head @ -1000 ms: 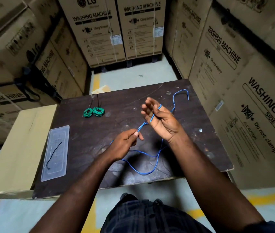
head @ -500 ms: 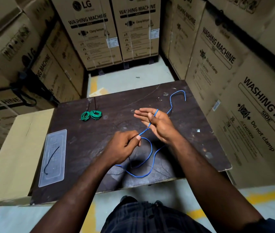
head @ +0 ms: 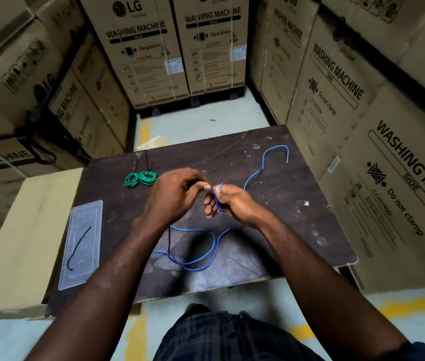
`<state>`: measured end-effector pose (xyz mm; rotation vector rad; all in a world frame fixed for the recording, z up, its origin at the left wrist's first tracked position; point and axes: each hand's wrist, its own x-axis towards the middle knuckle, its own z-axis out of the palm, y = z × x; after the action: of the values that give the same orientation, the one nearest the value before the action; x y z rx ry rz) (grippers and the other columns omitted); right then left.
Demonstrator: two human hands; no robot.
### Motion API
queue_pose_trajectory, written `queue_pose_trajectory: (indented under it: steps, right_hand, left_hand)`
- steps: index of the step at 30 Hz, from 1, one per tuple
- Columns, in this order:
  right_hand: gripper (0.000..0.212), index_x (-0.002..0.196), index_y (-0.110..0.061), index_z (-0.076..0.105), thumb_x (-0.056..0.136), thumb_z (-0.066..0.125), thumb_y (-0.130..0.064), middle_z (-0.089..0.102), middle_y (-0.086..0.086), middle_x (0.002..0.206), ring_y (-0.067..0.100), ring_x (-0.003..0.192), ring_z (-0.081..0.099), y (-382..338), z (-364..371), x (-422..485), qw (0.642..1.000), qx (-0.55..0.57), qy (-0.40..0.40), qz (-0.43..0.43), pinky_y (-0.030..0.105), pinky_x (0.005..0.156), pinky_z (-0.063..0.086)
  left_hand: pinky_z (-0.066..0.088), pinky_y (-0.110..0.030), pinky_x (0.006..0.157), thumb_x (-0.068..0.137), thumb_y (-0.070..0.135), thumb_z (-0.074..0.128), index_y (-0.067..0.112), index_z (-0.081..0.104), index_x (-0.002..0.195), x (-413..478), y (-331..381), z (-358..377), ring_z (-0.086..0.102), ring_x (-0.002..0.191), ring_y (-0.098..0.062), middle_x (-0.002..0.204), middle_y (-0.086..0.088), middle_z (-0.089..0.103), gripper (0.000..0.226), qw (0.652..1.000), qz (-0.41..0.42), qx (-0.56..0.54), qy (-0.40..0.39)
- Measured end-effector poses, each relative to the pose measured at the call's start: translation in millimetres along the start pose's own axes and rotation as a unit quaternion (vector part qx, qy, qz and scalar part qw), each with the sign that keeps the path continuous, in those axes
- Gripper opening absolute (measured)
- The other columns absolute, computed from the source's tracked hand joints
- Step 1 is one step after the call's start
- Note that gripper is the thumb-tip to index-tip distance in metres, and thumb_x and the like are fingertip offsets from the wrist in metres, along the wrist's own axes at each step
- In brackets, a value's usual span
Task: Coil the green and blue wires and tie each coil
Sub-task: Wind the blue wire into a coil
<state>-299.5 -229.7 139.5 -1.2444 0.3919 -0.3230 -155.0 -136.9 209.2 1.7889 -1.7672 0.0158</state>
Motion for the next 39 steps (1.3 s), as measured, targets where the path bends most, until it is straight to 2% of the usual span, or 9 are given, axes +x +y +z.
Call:
queue_pose_trajectory:
  steps: [4,10,14,18,20,24,27,31,39]
  right_hand:
    - [0.052,0.08,-0.001,0.057,0.105,0.017,-0.025,0.056,0.016,0.066,0.018,0.052,0.056,-2.7,3.5,-7.8,0.999,-0.024,-0.004,0.041,0.026,0.058,0.045]
    - [0.056,0.071,-0.003,0.054,0.103,0.021,-0.036,0.049,0.004,0.048,0.013,0.04,0.042,-6.2,9.8,-14.2,0.997,-0.027,-0.017,0.067,0.021,0.042,0.034]
    - [0.058,0.064,-0.013,0.047,0.095,0.024,-0.056,0.028,-0.003,0.044,0.006,0.034,0.021,-14.0,3.5,-19.5,0.977,0.12,-0.103,0.142,0.025,0.041,0.008]
    - [0.051,0.062,-0.017,0.039,0.093,0.029,-0.057,0.02,-0.008,0.045,0.005,0.034,0.015,-27.1,0.2,-24.4,0.927,0.267,-0.204,0.165,0.023,0.037,0.009]
    - [0.047,0.063,-0.018,0.038,0.096,0.029,-0.05,0.019,-0.009,0.046,0.005,0.034,0.013,-34.2,1.7,-25.1,0.912,0.308,-0.224,0.153,0.023,0.037,0.009]
    - [0.045,0.06,-0.019,0.039,0.099,0.025,-0.036,0.02,-0.009,0.044,0.005,0.033,0.008,-47.2,4.8,-26.1,0.896,0.357,-0.233,0.122,0.025,0.038,0.007]
    - [0.046,0.058,-0.019,0.039,0.098,0.022,-0.03,0.018,-0.009,0.042,0.006,0.032,0.007,-52.7,6.3,-23.3,0.896,0.374,-0.217,0.097,0.025,0.037,0.006]
    - [0.043,0.057,-0.021,0.04,0.097,0.026,-0.028,0.019,-0.009,0.042,0.008,0.031,0.01,-60.3,4.2,-18.0,0.9,0.394,-0.181,0.04,0.025,0.037,0.008]
    - [0.042,0.057,-0.023,0.039,0.097,0.027,-0.024,0.025,-0.007,0.039,0.008,0.032,0.012,-74.7,-13.3,-9.0,0.899,0.431,0.005,-0.072,0.023,0.036,0.014]
  left_hand:
    - [0.049,-0.032,0.062,0.083,0.032,0.069,0.026,0.07,0.08,5.1,-3.6,2.1,0.06,0.066,-0.006,0.074,0.01,0.068,0.007,0.999,-0.016,-0.04,0.007]
    - [0.052,-0.035,0.068,0.083,0.027,0.069,0.026,0.07,0.077,10.0,-13.0,10.8,0.066,0.073,-0.005,0.076,0.011,0.07,0.006,0.994,-0.039,-0.106,0.01]
    - [0.05,-0.033,0.063,0.081,0.028,0.068,0.027,0.069,0.075,7.9,-23.2,24.0,0.063,0.064,-0.006,0.071,0.008,0.069,0.006,0.982,-0.09,-0.168,-0.013]
    - [0.041,-0.021,0.056,0.088,0.017,0.064,0.027,0.064,0.074,4.8,-26.5,37.8,0.048,0.056,-0.001,0.062,0.007,0.059,0.017,0.952,-0.14,-0.27,-0.039]
    - [0.036,-0.015,0.056,0.094,0.011,0.057,0.027,0.059,0.072,1.9,-22.5,42.2,0.044,0.056,0.003,0.06,0.006,0.052,0.027,0.945,-0.146,-0.287,-0.056]
    - [0.032,-0.012,0.052,0.099,0.018,0.048,0.026,0.055,0.069,-8.0,-24.1,50.4,0.04,0.05,0.003,0.057,0.004,0.047,0.032,0.927,-0.176,-0.318,-0.095]
    - [0.031,-0.018,0.053,0.095,0.03,0.045,0.023,0.057,0.07,-15.0,-25.9,56.0,0.038,0.054,-0.003,0.057,0.006,0.045,0.029,0.915,-0.188,-0.339,-0.112]
    - [0.029,-0.024,0.055,0.096,0.032,0.044,0.019,0.055,0.071,-25.3,-28.4,59.4,0.035,0.059,-0.01,0.062,-0.001,0.042,0.031,0.907,-0.189,-0.351,-0.136]
    - [0.034,-0.019,0.056,0.099,0.03,0.045,0.019,0.056,0.072,-41.8,-16.6,61.0,0.041,0.053,-0.003,0.057,0.007,0.046,0.032,0.932,-0.184,-0.277,-0.145]
